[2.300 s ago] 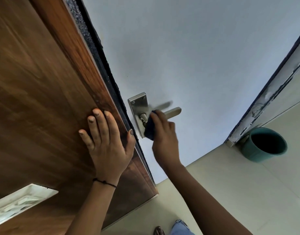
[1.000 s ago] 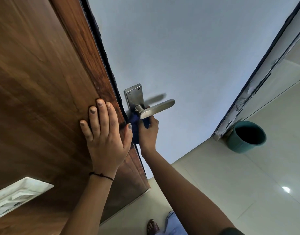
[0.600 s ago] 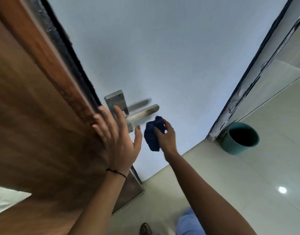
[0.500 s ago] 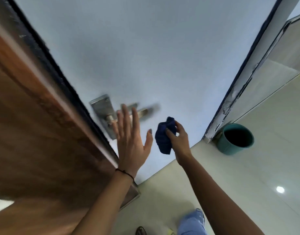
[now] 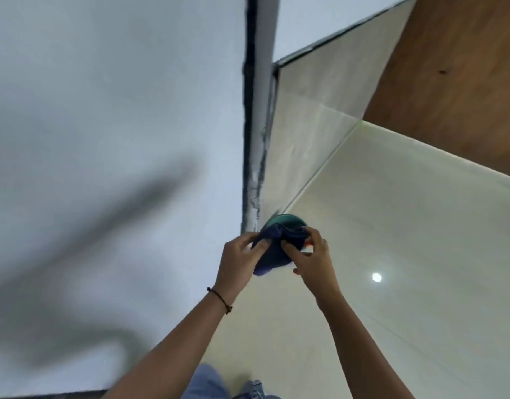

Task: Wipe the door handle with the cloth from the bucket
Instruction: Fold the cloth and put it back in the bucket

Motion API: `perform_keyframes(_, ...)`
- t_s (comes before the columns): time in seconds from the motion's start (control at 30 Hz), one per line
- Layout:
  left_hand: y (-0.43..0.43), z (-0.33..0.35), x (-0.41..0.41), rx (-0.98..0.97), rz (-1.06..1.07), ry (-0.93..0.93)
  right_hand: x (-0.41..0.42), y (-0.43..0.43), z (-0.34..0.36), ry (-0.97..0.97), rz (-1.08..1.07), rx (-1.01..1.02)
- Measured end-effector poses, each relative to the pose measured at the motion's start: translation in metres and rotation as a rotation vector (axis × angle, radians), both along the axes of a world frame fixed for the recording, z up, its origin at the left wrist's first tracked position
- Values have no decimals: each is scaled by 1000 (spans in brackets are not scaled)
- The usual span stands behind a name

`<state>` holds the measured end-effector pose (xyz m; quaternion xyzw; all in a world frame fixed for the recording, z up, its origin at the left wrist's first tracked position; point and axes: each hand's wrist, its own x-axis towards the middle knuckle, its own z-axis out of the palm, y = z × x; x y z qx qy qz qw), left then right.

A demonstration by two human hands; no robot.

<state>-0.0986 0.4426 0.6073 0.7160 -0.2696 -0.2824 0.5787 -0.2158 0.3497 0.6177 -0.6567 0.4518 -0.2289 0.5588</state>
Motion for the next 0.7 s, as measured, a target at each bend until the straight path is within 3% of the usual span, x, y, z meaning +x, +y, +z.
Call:
perform_keyframes(0.1,-61,-5,1,-2,-12,216,-21,-60,-6,70,18,-16)
perform_keyframes(0.2,-117,-13,12,33,-59,378,-26,-111,-16,-88,71,158)
perform_keyframes(0.33,-195,-42,35,84,-60,517,-5,-182,-44,-237,-40,389)
perform_keyframes(0.5,-299,-113,70,173,-64,706,44,-281,-101,-25,-271,389)
perform_keyframes(0.7,-402,-214,104,387,-18,738,85,-394,-194,165,-219,412)
